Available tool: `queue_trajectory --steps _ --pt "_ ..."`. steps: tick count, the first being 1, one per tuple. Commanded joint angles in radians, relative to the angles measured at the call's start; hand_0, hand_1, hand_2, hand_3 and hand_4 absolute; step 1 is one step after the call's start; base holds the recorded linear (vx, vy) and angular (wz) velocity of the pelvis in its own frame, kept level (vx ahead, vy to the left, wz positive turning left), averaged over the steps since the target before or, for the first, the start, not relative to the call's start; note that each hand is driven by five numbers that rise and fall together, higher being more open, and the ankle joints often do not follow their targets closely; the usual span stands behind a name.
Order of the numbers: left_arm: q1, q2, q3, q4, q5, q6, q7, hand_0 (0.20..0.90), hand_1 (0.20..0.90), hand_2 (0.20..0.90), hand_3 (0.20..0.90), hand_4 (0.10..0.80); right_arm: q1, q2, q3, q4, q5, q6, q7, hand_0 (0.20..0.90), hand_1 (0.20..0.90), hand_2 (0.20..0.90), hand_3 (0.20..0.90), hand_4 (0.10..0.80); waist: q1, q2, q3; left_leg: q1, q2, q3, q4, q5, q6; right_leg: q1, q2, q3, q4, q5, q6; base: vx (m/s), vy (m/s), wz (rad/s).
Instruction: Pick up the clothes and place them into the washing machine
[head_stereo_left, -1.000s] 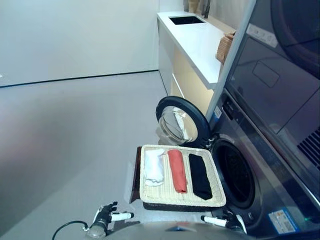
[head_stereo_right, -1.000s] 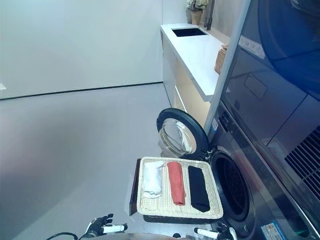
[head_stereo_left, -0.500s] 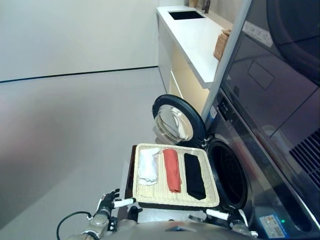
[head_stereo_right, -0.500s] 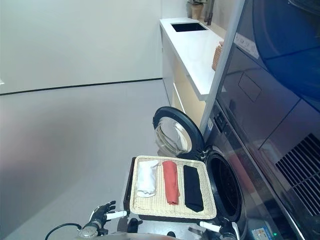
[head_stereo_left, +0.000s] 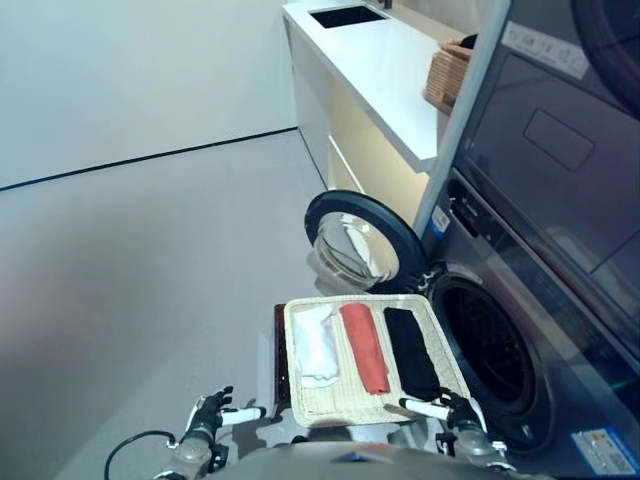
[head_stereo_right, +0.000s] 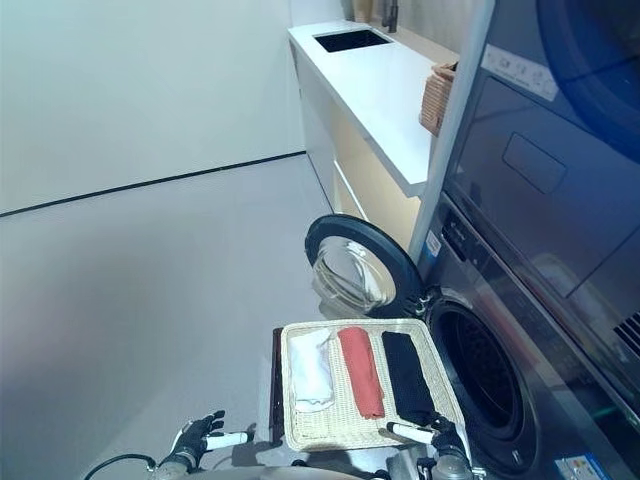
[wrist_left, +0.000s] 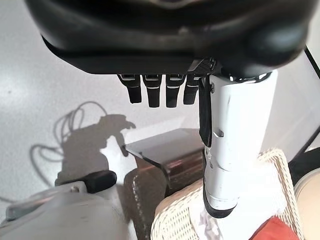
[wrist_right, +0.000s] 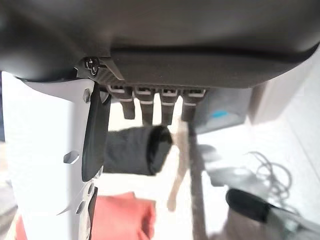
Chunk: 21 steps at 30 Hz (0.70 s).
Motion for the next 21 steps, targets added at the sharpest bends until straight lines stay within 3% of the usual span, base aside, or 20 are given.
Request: queue_trajectory --steps 1,7,11,21 --pt "-0.039 0.024 0.017 0.001 0.01 -0.036 0.001 0.9 0.9 0.9 0.9 0.8 -0.061 -0.059 0.004 -0.001 -0.015 -0.03 -0.04 0.9 0.9 0.9 0.9 0.8 0.028 -0.064 -0.034 -0.062 0.004 -0.07 0.0 -0.009 -0.084 0.083 -0.059 -0.01 -0.091 0.028 0.054 -0.059 -0.049 0.1" --pt "-0.064 0.023 -0.011 -0.059 -0.03 -0.054 0.02 0.9 0.9 0.9 0.9 0.8 -0.161 -0.109 0.038 -0.03 -0.024 -0.029 -0.077 0.9 0.9 0.9 0.9 0.8 0.039 -0.059 0.06 -0.175 0.003 -0.096 0.022 0.011 -0.086 0.007 -0.057 -0.027 -0.087 0.036 0.049 -0.148 -0.038 0.12" --pt "-0.133 0.043 -0.048 -0.117 -0.11 -0.09 0.054 0.9 0.9 0.9 0.9 0.8 -0.302 -0.145 0.092 -0.073 0.019 -0.043 -0.128 0.9 0.9 0.9 0.9 0.8 0.038 -0.056 0.188 -0.375 0.003 -0.102 0.134 0.025 -0.094 -0.18 -0.064 -0.031 -0.007 0.062 0.037 -0.329 -0.03 0.15" --pt "-0.187 0.059 -0.033 -0.209 -0.172 -0.13 0.131 0.9 0.9 0.9 0.9 0.8 -0.471 -0.175 0.143 -0.062 0.063 -0.054 -0.221 0.9 0.9 0.9 0.9 0.8 0.045 -0.056 0.242 -0.593 -0.009 -0.078 0.288 -0.013 -0.113 -0.409 -0.071 -0.02 0.158 0.021 0.026 -0.06 0.022 0.04"
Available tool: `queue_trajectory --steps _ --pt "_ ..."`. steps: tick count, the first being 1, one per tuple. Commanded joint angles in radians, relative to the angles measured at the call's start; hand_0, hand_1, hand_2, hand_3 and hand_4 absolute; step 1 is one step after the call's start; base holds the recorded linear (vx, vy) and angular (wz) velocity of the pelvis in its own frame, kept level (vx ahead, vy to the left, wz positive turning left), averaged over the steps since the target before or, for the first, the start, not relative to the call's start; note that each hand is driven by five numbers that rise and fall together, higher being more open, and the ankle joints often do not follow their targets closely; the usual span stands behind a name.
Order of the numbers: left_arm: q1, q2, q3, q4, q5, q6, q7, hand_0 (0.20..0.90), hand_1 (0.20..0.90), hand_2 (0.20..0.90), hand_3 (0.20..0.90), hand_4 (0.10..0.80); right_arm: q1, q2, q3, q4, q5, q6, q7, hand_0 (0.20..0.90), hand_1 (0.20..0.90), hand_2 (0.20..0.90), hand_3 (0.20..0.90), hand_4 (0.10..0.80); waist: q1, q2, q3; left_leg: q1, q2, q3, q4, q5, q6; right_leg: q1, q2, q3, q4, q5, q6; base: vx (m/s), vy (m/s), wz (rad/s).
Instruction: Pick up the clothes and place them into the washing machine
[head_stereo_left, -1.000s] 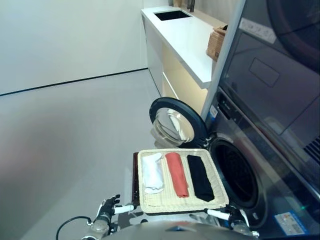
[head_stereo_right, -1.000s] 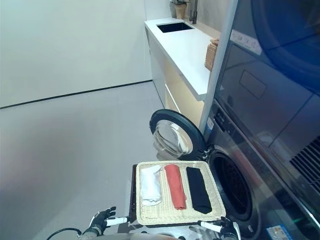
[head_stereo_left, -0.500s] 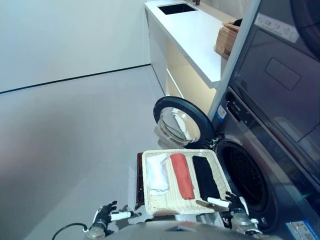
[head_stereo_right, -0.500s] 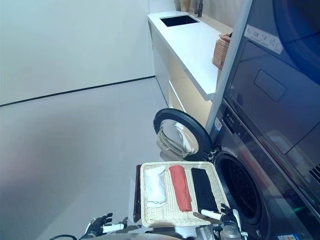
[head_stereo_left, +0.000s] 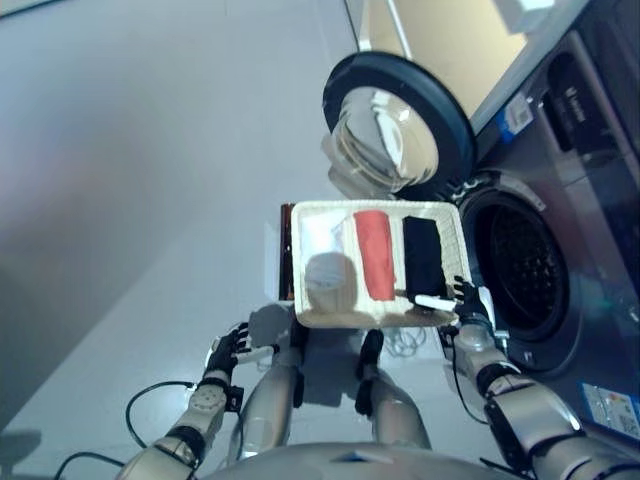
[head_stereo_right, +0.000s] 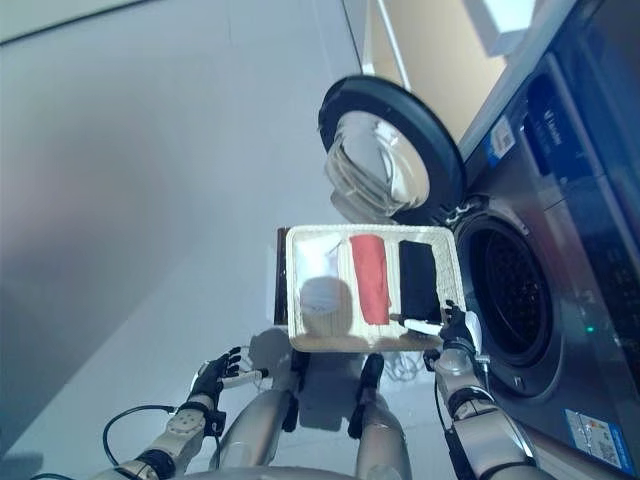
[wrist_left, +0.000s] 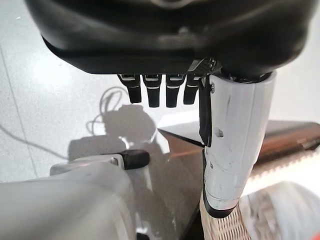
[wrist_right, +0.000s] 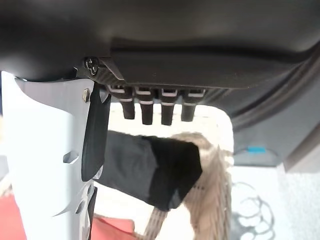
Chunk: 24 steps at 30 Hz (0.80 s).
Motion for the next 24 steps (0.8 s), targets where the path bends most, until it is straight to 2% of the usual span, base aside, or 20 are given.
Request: queue_trajectory --steps 1,7,10,15,16,17,18,24 --pt "-0.014 0.047 0.046 -0.036 -0.018 -0.06 0.06 0.9 0.9 0.9 0.9 0.8 -0.039 -0.073 0.035 -0.039 0.029 -0.05 -0.086 0.9 0.9 0.9 0.9 0.8 0.019 -0.035 -0.013 -0.086 -0.007 -0.01 0.129 -0.069 -0.058 0.052 -0.053 0.02 0.013 -0.028 0.062 -0.029 0.027 0.13" --pt "-0.019 0.055 0.044 -0.091 -0.007 -0.059 0.078 0.9 0.9 0.9 0.9 0.8 -0.164 -0.117 0.066 0.025 0.023 -0.037 -0.118 0.9 0.9 0.9 0.9 0.8 0.027 -0.024 -0.012 -0.219 -0.005 -0.001 0.296 -0.133 -0.061 -0.102 -0.058 0.036 0.187 -0.082 0.06 -0.02 0.048 0.03" --pt "-0.016 0.058 0.046 -0.088 -0.005 -0.053 0.083 0.9 0.9 0.9 0.9 0.8 -0.221 -0.141 0.087 0.066 0.0 -0.026 -0.139 0.9 0.9 0.9 0.9 0.8 0.029 -0.016 -0.004 -0.264 -0.008 0.0 0.368 -0.166 -0.051 -0.154 -0.057 0.05 0.252 -0.103 0.058 -0.013 0.059 -0.06" --pt "-0.01 0.055 0.027 -0.111 -0.012 -0.052 0.08 0.9 0.9 0.9 0.9 0.8 -0.304 -0.179 0.109 0.139 -0.013 -0.008 -0.153 0.9 0.9 0.9 0.9 0.8 0.036 0.008 -0.003 -0.302 -0.02 0.006 0.392 -0.18 -0.034 -0.194 -0.064 0.06 0.281 -0.116 0.053 0.034 0.038 -0.1" --pt "-0.005 0.052 0.022 -0.114 -0.017 -0.053 0.077 0.9 0.9 0.9 0.9 0.8 -0.309 -0.182 0.112 0.147 -0.016 -0.006 -0.153 0.9 0.9 0.9 0.9 0.8 0.037 0.011 -0.004 -0.295 -0.024 0.002 0.41 -0.221 -0.035 -0.19 -0.063 0.067 0.298 -0.151 0.058 0.024 0.053 0.06" --pt "-0.005 0.049 0.017 -0.119 -0.021 -0.056 0.077 0.9 0.9 0.9 0.9 0.8 -0.32 -0.187 0.115 0.153 -0.019 -0.006 -0.16 0.9 0.9 0.9 0.9 0.8 0.038 0.017 0.002 -0.311 -0.027 0.006 0.399 -0.183 -0.028 -0.205 -0.063 0.066 0.286 -0.121 0.049 0.121 0.037 0.05" --pt "-0.004 0.046 0.01 -0.121 -0.025 -0.057 0.077 0.9 0.9 0.9 0.9 0.8 -0.33 -0.192 0.119 0.159 -0.022 -0.004 -0.164 0.9 0.9 0.9 0.9 0.8 0.04 0.019 0.001 -0.308 -0.03 0.004 0.418 -0.224 -0.03 -0.201 -0.061 0.073 0.302 -0.157 0.054 0.019 0.049 -0.01" --pt "-0.017 0.031 -0.016 -0.119 -0.054 -0.063 0.085 0.9 0.9 0.9 0.9 0.8 -0.356 -0.201 0.123 0.162 -0.018 -0.007 -0.192 0.9 0.9 0.9 0.9 0.8 0.038 0.041 0.011 -0.336 -0.046 0.005 0.418 -0.224 -0.022 -0.231 -0.062 0.084 0.314 -0.167 0.048 0.032 0.027 -0.04"
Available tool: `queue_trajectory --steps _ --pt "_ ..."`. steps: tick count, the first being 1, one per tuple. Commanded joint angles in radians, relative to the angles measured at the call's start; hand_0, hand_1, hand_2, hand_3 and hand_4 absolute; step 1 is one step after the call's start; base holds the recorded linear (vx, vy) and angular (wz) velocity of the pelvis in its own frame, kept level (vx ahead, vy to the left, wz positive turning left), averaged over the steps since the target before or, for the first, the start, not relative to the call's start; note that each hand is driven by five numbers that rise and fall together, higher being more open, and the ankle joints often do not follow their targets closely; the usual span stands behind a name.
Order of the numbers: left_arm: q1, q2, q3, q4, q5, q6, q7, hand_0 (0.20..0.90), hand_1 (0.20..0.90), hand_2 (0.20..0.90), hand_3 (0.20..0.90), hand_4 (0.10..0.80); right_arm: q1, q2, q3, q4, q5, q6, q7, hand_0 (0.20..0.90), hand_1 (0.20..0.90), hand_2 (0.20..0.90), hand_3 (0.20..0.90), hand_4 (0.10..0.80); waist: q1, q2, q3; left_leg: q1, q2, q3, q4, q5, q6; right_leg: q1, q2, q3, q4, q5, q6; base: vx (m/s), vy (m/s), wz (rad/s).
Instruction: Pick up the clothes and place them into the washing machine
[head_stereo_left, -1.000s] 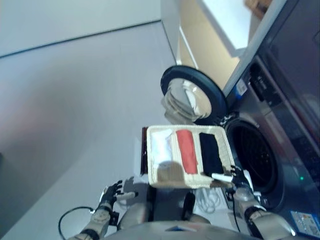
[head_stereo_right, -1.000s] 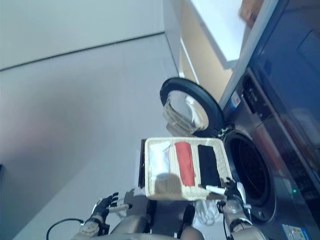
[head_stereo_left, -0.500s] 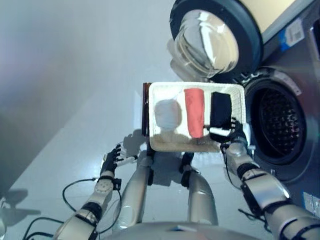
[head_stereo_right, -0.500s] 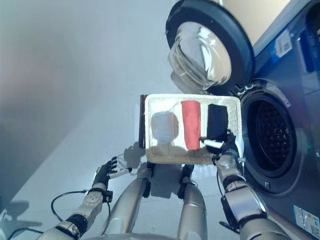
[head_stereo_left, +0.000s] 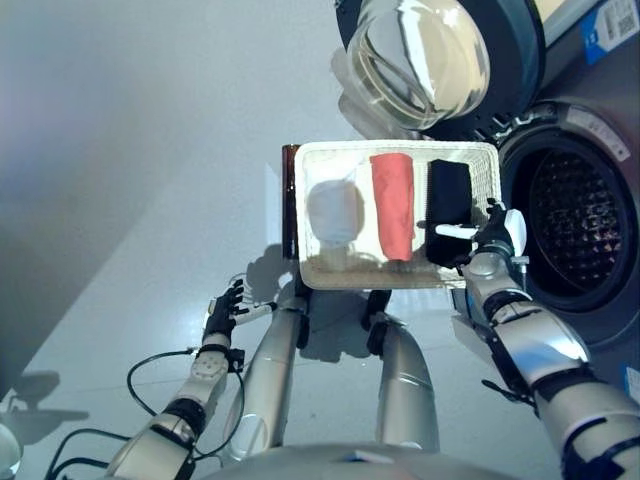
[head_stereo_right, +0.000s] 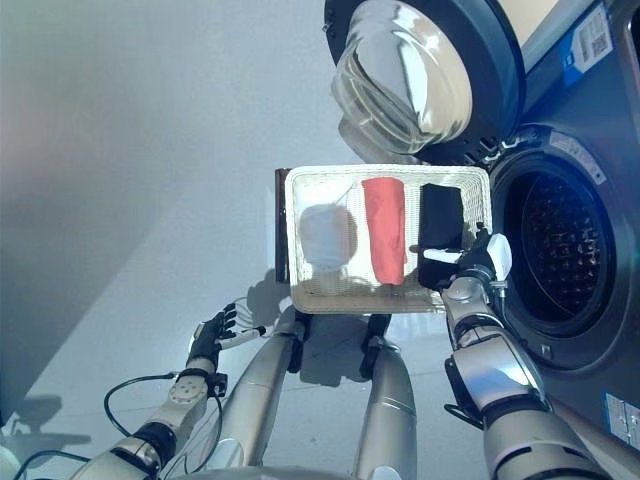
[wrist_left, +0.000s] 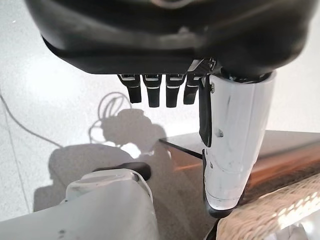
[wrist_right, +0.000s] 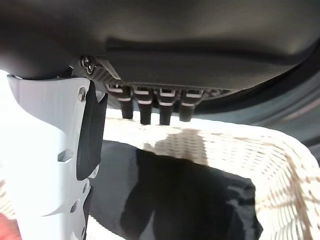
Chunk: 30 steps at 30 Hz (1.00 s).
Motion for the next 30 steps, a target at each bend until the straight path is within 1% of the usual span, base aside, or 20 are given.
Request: queue_trajectory --steps 1,7,14,18,22,23,24,25,26,30 --pt "0.037 0.004 -0.006 -0.027 -0.028 -0.045 0.036 0.9 0.9 0.9 0.9 0.8 -0.038 -0.119 0.029 -0.009 -0.004 -0.017 -0.074 0.9 0.9 0.9 0.9 0.8 0.012 0.059 -0.031 -0.035 -0.013 -0.041 0.079 -0.09 -0.084 0.094 -0.001 0.004 -0.023 -0.049 0.052 0.0 0.0 0.0" --pt "0.02 -0.003 -0.015 -0.021 -0.047 -0.057 0.05 0.9 0.9 0.9 0.9 0.8 -0.048 -0.121 0.042 -0.012 -0.009 -0.02 -0.093 0.9 0.9 0.9 0.9 0.8 0.011 0.076 -0.021 -0.07 -0.025 -0.043 0.079 -0.086 -0.083 0.057 -0.004 0.009 -0.015 -0.05 0.046 0.007 0.014 0.06" --pt "0.027 -0.001 -0.021 -0.096 -0.074 -0.073 0.06 0.9 0.9 0.9 0.9 0.8 -0.123 -0.184 0.057 0.017 -0.007 -0.01 -0.111 0.9 0.9 0.9 0.9 0.8 0.033 0.106 0.004 -0.141 -0.034 -0.044 0.066 -0.066 -0.083 -0.013 -0.022 0.011 -0.011 -0.039 0.05 -0.005 0.013 0.04" --pt "0.04 0.005 -0.044 -0.154 -0.083 -0.082 0.062 0.9 0.9 0.9 0.9 0.8 -0.189 -0.225 0.074 0.045 -0.016 0.001 -0.126 0.9 0.9 0.9 0.9 0.8 0.047 0.128 0.02 -0.185 -0.04 -0.043 0.067 -0.06 -0.079 -0.06 -0.032 0.022 0.008 -0.039 0.05 0.013 0.038 0.1" --pt "0.045 0.007 -0.054 -0.168 -0.09 -0.083 0.065 0.9 0.9 0.9 0.9 0.8 -0.222 -0.253 0.082 0.053 -0.019 0.003 -0.135 0.9 0.9 0.9 0.9 0.8 0.051 0.143 0.024 -0.212 -0.043 -0.037 0.076 -0.06 -0.079 -0.097 -0.038 0.031 0.03 -0.044 0.048 0.027 0.055 0.03" --pt "0.042 0.007 -0.057 -0.164 -0.093 -0.085 0.068 0.9 0.9 0.9 0.9 0.8 -0.233 -0.257 0.085 0.052 -0.017 0.002 -0.135 0.645 0.645 0.645 0.645 0.618 0.052 0.144 0.026 -0.217 -0.044 -0.037 0.074 -0.06 -0.079 -0.104 -0.04 0.035 0.03 -0.044 0.049 0.021 0.027 0.05" --pt "0.04 0.003 -0.06 -0.153 -0.098 -0.084 0.069 0.9 0.9 0.9 0.9 0.8 -0.239 -0.261 0.087 0.052 -0.018 0.003 -0.135 0.472 0.472 0.472 0.472 0.494 0.053 0.146 0.026 -0.221 -0.045 -0.034 0.074 -0.059 -0.078 -0.11 -0.039 0.037 0.032 -0.043 0.048 0.037 0.045 0.05" --pt "0.038 0.002 -0.063 -0.147 -0.102 -0.082 0.073 0.9 0.9 0.9 0.9 0.8 -0.246 -0.264 0.094 0.05 -0.022 0.005 -0.137 0.425 0.425 0.425 0.425 0.461 0.054 0.148 0.026 -0.223 -0.044 -0.033 0.071 -0.059 -0.076 -0.113 -0.041 0.038 0.031 -0.04 0.049 0.049 0.044 0.02" --pt "0.035 -0.002 -0.068 -0.141 -0.106 -0.084 0.075 0.9 0.9 0.9 0.9 0.8 -0.247 -0.26 0.096 0.046 -0.027 0.003 -0.139 0.2 0.2 0.2 0.2 0.3 0.054 0.149 0.027 -0.226 -0.044 -0.032 0.069 -0.057 -0.074 -0.117 -0.041 0.04 0.029 -0.038 0.049 0.075 0.042 -0.01" --pt "0.016 -0.016 -0.08 -0.098 -0.115 -0.088 0.078 0.9 0.9 0.9 0.9 0.8 -0.224 -0.235 0.097 0.038 -0.033 -0.002 -0.139 0.2 0.2 0.2 0.2 0.3 0.055 0.151 0.027 -0.215 -0.045 -0.033 0.04 -0.046 -0.074 -0.105 -0.037 0.04 0.004 -0.029 0.051 0.054 0.011 -0.05"
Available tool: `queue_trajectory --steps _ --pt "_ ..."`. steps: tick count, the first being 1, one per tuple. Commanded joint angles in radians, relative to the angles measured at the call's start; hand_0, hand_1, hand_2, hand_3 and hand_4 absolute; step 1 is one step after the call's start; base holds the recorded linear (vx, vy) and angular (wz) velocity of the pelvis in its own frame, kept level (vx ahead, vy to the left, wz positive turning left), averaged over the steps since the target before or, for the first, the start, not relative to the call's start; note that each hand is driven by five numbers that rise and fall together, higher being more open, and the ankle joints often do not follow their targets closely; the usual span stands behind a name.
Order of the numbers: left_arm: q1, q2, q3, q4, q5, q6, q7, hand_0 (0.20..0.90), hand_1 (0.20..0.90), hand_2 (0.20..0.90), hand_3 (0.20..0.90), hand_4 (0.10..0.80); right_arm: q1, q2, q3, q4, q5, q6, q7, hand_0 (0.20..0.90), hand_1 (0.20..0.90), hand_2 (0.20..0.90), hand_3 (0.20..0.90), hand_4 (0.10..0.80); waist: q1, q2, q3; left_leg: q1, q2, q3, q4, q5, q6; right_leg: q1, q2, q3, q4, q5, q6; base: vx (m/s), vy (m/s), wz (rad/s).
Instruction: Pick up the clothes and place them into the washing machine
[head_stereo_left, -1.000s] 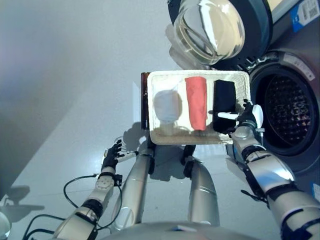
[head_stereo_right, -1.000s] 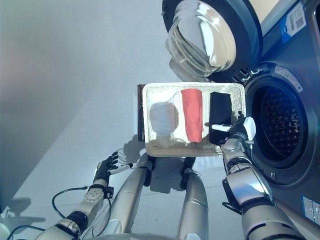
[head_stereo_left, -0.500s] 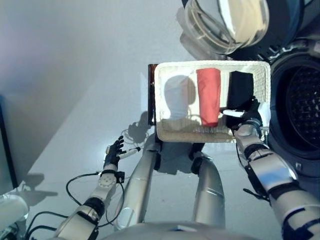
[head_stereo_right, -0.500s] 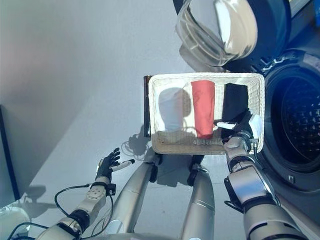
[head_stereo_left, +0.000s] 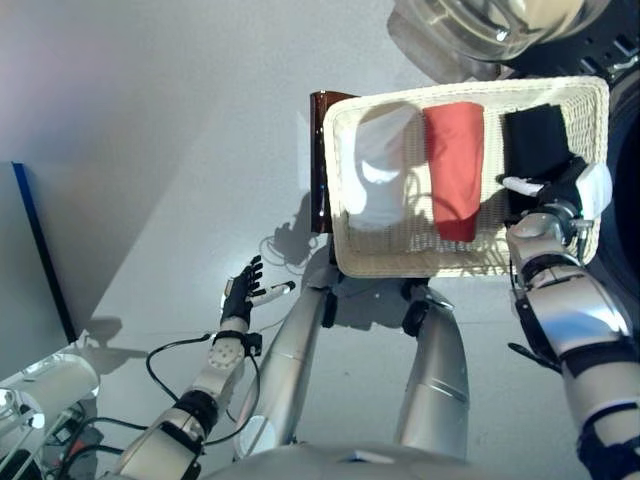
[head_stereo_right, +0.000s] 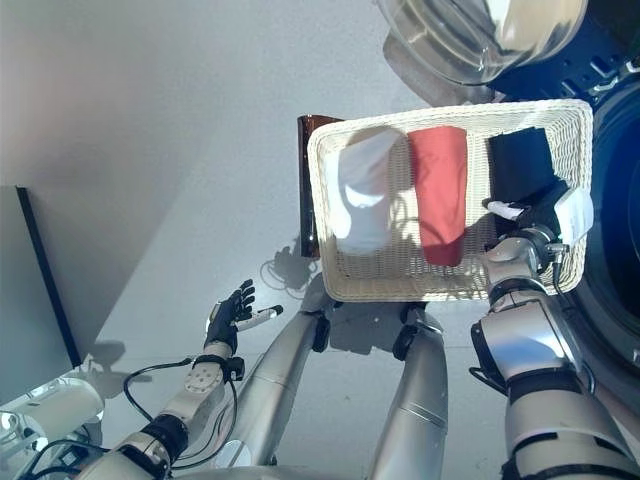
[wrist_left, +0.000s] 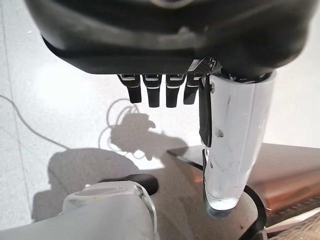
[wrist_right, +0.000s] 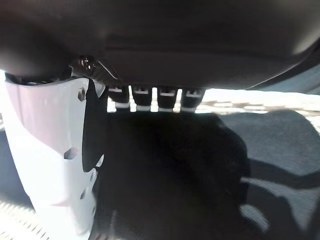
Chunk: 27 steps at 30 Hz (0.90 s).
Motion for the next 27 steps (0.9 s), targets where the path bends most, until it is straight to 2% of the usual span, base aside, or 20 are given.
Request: queue_trajectory --steps 1,8,17,20,21,22,23,27 --pt "0.017 0.001 -0.002 0.045 -0.024 -0.039 0.048 0.9 0.9 0.9 0.9 0.8 -0.019 -0.071 0.052 -0.029 -0.029 -0.018 -0.007 0.2 0.2 0.2 0.2 0.3 0.006 0.051 0.004 -0.014 -0.003 -0.04 0.039 -0.076 -0.097 0.122 0.009 0.025 -0.056 -0.033 0.039 0.024 0.006 -0.04" --pt "0.034 0.001 -0.008 0.022 -0.006 -0.051 0.044 0.9 0.9 0.9 0.9 0.8 0.003 -0.077 0.024 -0.02 -0.029 -0.015 -0.002 0.2 0.2 0.2 0.2 0.3 0.021 0.063 -0.012 0.019 -0.004 -0.045 -0.02 -0.052 -0.096 0.147 0.015 0.026 -0.096 -0.016 0.043 0.022 -0.002 -0.04" --pt "0.053 0.007 0.001 0.051 -0.002 -0.042 0.028 0.9 0.9 0.9 0.9 0.8 0.04 -0.1 -0.028 -0.049 0.022 -0.031 0.02 0.2 0.2 0.2 0.2 0.3 0.006 0.039 -0.028 0.116 0.005 -0.047 -0.11 -0.02 -0.103 0.232 0.032 0.024 -0.184 0.025 0.048 0.012 -0.009 -0.05" --pt "0.057 0.014 0.009 0.045 -0.007 -0.045 0.02 0.9 0.9 0.9 0.9 0.8 0.06 -0.12 -0.106 -0.074 0.145 -0.069 0.05 0.2 0.2 0.2 0.2 0.3 -0.003 0.03 -0.035 0.163 0.01 -0.049 -0.149 -0.01 -0.109 0.278 0.037 0.023 -0.227 0.037 0.053 -0.014 -0.021 -0.08" --pt "0.064 0.02 0.019 0.034 -0.017 -0.046 0.013 0.9 0.9 0.9 0.9 0.8 0.078 -0.123 -0.18 -0.106 0.274 -0.11 0.075 0.2 0.2 0.2 0.2 0.3 -0.012 0.029 -0.036 0.182 0.013 -0.04 -0.17 0.027 -0.105 0.295 0.04 0.019 -0.256 0.075 0.047 0.021 -0.015 -0.07" --pt "0.065 0.02 0.018 0.035 -0.017 -0.045 0.013 0.9 0.9 0.9 0.9 0.8 0.079 -0.123 -0.18 -0.106 0.274 -0.11 0.076 0.2 0.2 0.2 0.2 0.3 -0.011 0.025 -0.043 0.196 0.012 -0.047 -0.169 -0.007 -0.109 0.306 0.04 0.027 -0.25 0.045 0.054 -0.092 0.011 -0.08" --pt "0.07 0.025 0.022 0.029 -0.017 -0.045 0.01 0.9 0.9 0.9 0.9 0.8 0.078 -0.122 -0.204 -0.113 0.323 -0.12 0.091 0.2 0.2 0.2 0.2 0.3 -0.013 0.025 -0.038 0.194 0.015 -0.036 -0.176 0.027 -0.104 0.305 0.041 0.023 -0.264 0.081 0.047 0.005 0.002 -0.09" --pt "0.089 0.035 0.04 0.01 -0.031 -0.032 -0.014 0.9 0.9 0.9 0.9 0.8 0.104 -0.069 -0.326 -0.163 0.592 -0.179 0.167 0.2 0.2 0.2 0.2 0.3 -0.03 0.013 -0.046 0.247 0.023 -0.021 -0.206 0.025 -0.102 0.349 0.048 0.039 -0.304 0.095 0.053 -0.015 0.026 -0.27"
